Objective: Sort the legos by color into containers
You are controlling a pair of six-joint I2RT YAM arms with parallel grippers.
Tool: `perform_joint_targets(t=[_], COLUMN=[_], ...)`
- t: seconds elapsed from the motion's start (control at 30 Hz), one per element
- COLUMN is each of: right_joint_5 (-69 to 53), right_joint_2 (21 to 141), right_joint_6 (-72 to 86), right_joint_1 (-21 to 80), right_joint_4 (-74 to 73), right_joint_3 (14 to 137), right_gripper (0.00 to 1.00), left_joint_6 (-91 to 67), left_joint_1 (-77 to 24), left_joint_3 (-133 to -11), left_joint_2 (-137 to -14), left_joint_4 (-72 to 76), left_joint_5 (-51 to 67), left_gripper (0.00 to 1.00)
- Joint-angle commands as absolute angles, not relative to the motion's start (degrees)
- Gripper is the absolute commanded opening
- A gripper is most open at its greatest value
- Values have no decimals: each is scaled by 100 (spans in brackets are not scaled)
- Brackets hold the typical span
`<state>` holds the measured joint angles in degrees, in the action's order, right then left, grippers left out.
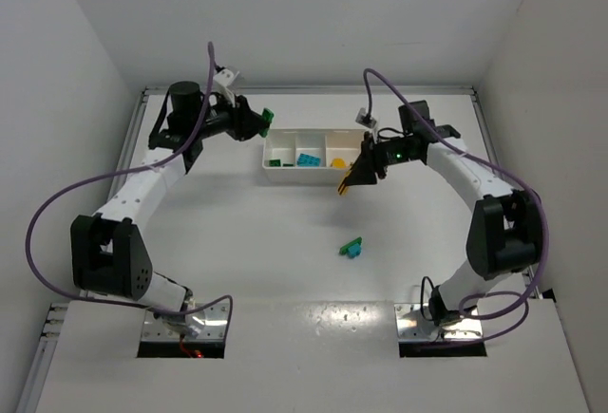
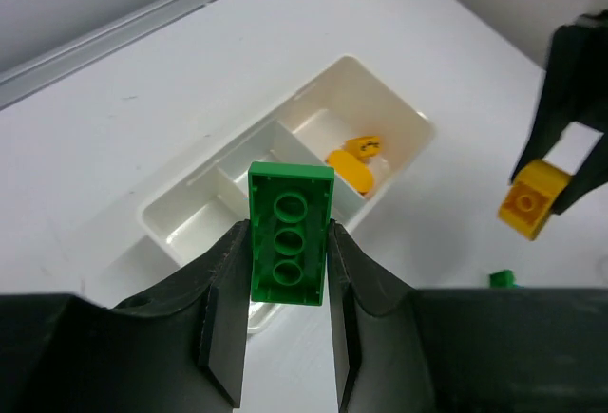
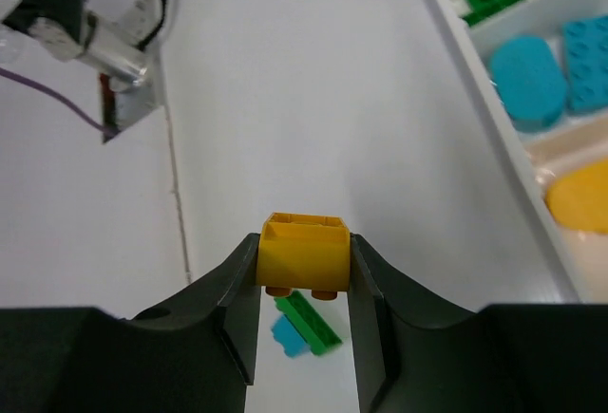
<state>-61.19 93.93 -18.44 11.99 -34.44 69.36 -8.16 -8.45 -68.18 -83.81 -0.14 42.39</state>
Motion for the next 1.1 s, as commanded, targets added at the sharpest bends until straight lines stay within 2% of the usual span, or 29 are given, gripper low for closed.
perform_joint_targets(t=[0.0,0.3,0.53,0.77,1.07], right_joint_5=[-5635,-4474,-4026,-4096,-4403], right_joint_2=[9097,9009,9316,9930,10449], right_joint_6=[-2225,-1126,-958,-1011,-765], right_joint_1=[1028,651,650,598,545], right_joint_4=[-3359,-2050,-2180,-2241,-1890], right_joint_3=[6873,6813,7330,7980,8384], right_gripper=[0,0,0,0,0], left_joint_6=[-282,421,632,746,1090], left_joint_1=[-1020,-1266,-1327,-1380,-1485], left_joint_3=[-6732,-6732,-7470,-8401,-8508], left_joint_2=[-8191,-8999,-9869,-10722,-10925], left_joint_4=[54,167,-9,-377,-781], left_joint_5=[3043,2918,3059,3366,3524], left_gripper=[1,1,1,1,4])
